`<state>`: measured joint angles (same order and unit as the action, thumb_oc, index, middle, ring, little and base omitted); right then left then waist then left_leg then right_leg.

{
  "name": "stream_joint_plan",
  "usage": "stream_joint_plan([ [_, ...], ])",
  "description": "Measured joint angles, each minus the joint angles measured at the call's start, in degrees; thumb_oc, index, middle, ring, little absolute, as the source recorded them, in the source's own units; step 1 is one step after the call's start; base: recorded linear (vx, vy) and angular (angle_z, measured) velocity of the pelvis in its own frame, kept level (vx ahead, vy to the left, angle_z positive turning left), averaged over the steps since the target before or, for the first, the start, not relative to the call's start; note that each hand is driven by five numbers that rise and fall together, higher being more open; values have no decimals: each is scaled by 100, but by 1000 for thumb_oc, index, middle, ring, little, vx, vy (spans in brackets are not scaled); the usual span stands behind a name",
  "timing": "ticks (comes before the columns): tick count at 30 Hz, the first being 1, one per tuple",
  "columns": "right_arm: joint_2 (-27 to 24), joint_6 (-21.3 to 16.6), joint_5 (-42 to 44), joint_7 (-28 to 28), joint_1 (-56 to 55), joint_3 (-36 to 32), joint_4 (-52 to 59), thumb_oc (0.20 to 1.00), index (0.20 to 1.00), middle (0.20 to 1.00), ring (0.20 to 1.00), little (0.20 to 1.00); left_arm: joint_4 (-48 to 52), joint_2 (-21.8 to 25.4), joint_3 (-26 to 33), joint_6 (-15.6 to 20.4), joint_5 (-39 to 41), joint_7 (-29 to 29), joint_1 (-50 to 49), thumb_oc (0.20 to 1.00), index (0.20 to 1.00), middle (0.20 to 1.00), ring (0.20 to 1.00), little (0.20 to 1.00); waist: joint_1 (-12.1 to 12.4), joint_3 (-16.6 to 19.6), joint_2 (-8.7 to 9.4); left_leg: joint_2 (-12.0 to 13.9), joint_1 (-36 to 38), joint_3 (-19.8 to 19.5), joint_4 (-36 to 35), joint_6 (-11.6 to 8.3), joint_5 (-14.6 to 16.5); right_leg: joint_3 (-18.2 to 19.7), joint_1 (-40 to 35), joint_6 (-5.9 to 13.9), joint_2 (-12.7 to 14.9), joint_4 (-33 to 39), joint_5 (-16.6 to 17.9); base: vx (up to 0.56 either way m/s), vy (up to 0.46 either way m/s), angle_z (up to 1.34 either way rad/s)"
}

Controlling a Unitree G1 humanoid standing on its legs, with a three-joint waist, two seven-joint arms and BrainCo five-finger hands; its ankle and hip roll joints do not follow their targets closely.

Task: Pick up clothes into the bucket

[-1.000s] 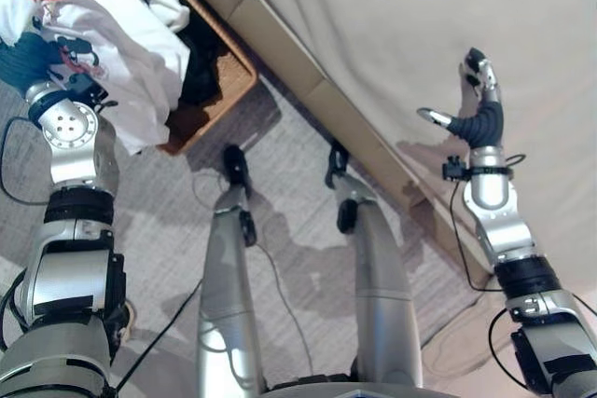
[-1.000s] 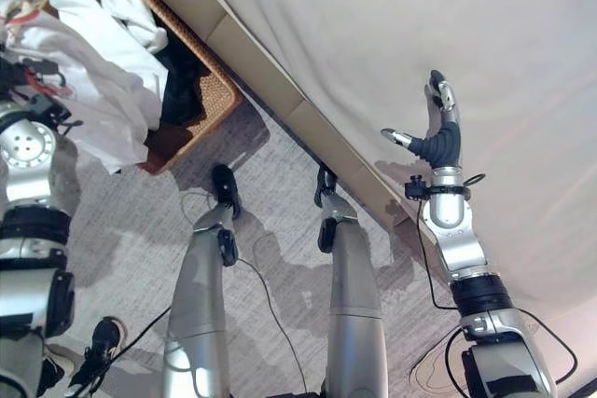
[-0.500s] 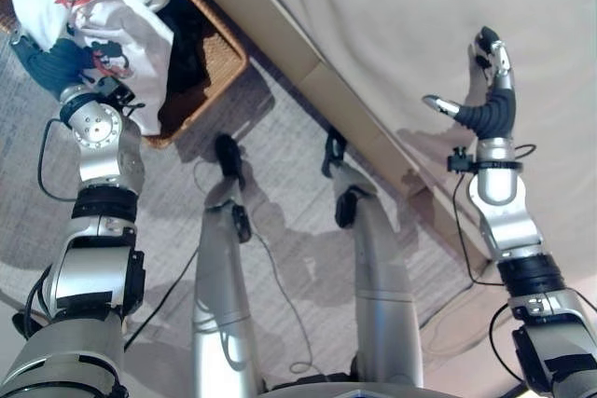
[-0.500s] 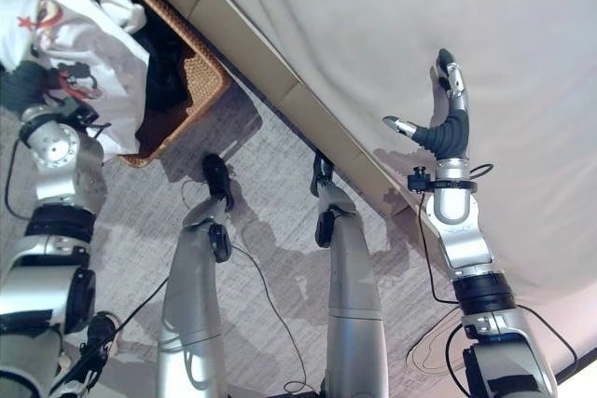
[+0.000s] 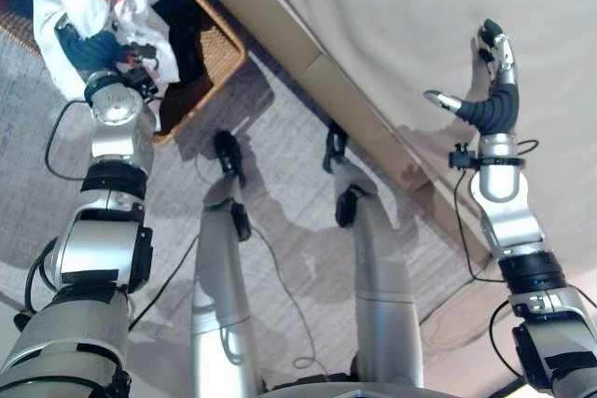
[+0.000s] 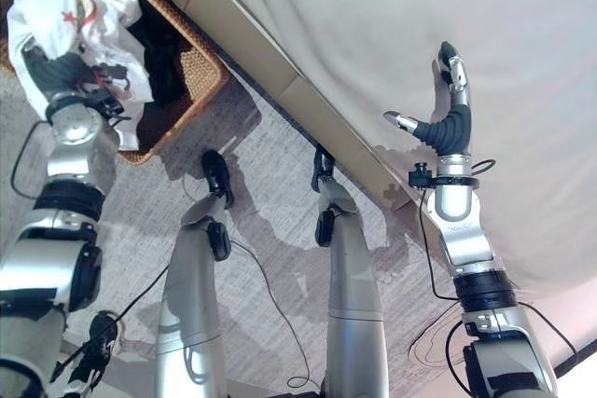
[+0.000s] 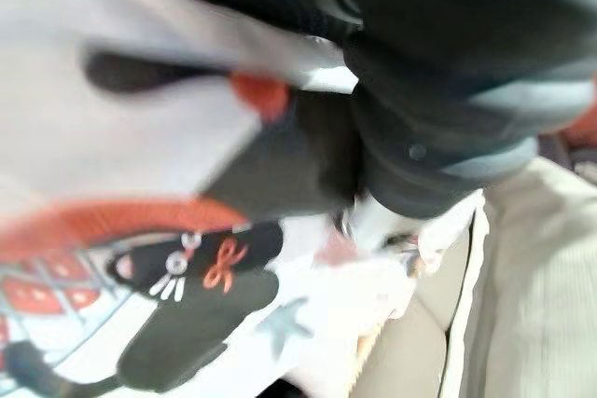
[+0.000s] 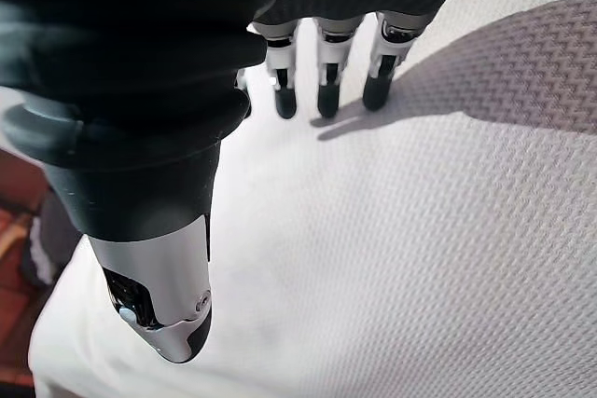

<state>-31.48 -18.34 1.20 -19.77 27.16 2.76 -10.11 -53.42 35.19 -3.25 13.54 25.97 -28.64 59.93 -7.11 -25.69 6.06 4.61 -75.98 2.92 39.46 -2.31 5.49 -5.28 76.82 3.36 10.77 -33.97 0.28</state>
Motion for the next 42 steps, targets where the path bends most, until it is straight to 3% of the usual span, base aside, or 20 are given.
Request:
stream_joint_plan([
  [9,-47,29,2,66,0,18,0,1000,1000,1000,1000,1000,-5,42,1,-72,6,174,-85,1000,1000,1000,1000,1000,26,0,-1,15,58,-2,4,1,-3,-1,-55,-14,-15,-3,10,0,0,0],
  [13,-46,44,2,134,-8,18,-1,1000,1000,1000,1000,1000,504,100,110,-53,10,204,-502,1000,1000,1000,1000,1000,53,0,-2,15,140,12,-8,4,-5,15,-108,-20,-15,-5,15,0,0,0],
  [17,-42,80,-2,170,-194,-30,-1,1000,1000,1000,1000,1000,2147,-103,622,379,165,240,-1946,1000,1000,1000,1000,1000,179,0,-18,10,429,38,-137,1,-21,32,-319,-23,-15,8,8,0,0,0],
  [22,-37,91,-42,172,-401,-129,2,1000,1000,1000,1000,1000,2325,-421,1272,639,543,232,-3120,1000,1000,1000,1000,1000,394,137,-99,-11,556,21,-211,-8,-19,20,-379,-30,14,-80,-141,5,-5,6],
  [27,-31,127,-59,166,-443,-283,4,1000,1000,1000,1000,1000,2370,-736,1707,844,699,151,-3418,1000,1000,1000,1000,1000,487,137,-102,-25,665,22,-175,-20,-63,19,-462,-55,42,-213,-131,5,-10,3],
  [34,-28,125,-60,171,-767,-320,3,1000,1000,1000,1000,1000,3367,-1383,1867,1434,962,245,-4288,1000,1000,1000,1000,1000,539,214,-96,-92,1718,-1,-504,-17,-4,-32,-1469,-17,112,-83,-352,-2,-8,8],
  [42,34,129,-81,325,-1283,-261,-382,1000,1000,1000,1000,1000,3887,-1587,1697,1603,1188,670,-4566,1000,1000,1000,1000,1000,649,509,-138,-182,3125,-12,-1192,-54,-144,-152,-2843,63,153,442,-315,34,18,5],
])
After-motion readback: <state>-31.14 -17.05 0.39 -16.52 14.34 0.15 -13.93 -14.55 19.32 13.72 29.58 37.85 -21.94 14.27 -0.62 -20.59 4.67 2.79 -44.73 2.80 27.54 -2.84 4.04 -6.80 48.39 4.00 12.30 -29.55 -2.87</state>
